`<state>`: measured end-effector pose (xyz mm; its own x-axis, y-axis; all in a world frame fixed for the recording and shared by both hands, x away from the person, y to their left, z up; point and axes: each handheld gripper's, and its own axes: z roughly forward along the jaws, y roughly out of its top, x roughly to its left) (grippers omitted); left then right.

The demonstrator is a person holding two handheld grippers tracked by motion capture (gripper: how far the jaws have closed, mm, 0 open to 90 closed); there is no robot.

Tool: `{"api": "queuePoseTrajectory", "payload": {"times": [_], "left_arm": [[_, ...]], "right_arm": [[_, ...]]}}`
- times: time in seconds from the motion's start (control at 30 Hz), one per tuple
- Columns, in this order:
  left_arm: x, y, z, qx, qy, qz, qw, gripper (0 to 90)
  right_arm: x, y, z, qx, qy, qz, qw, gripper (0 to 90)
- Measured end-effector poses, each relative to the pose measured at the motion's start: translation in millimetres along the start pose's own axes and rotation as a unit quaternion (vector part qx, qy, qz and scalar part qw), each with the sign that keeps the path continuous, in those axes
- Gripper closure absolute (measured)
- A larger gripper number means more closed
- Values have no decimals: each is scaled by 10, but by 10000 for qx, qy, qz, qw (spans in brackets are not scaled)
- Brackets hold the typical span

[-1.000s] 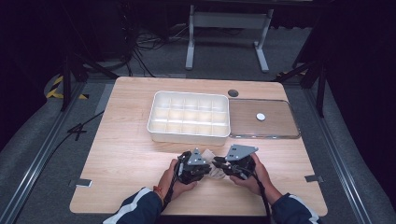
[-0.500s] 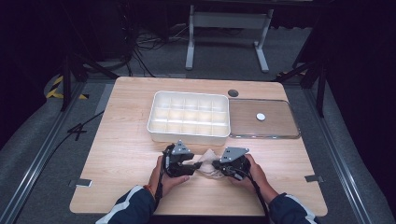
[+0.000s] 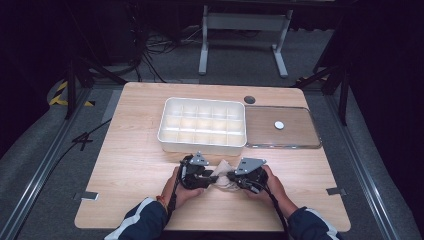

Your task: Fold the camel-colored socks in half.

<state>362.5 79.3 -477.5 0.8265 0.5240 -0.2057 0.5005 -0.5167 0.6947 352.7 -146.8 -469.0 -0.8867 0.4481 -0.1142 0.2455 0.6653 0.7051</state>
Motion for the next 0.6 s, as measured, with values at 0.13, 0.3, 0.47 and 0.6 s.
{"api": "queuePoseTrajectory", "payload": {"times": [0.13,0.3,0.47,0.6], "left_arm": [[-82,13,-1,6,211,269,9994,796],[-156,28,-23,-189,487,472,9975,810],[-269,75,-105,-593,408,607,9956,810],[-335,94,-107,-674,346,637,9951,809]], "right_arm": [[-10,6,6,6,34,37,10000,865],[-31,8,25,-19,109,115,9999,879],[-26,37,44,30,104,82,9999,883],[-7,65,73,8,175,58,9998,883]]}}
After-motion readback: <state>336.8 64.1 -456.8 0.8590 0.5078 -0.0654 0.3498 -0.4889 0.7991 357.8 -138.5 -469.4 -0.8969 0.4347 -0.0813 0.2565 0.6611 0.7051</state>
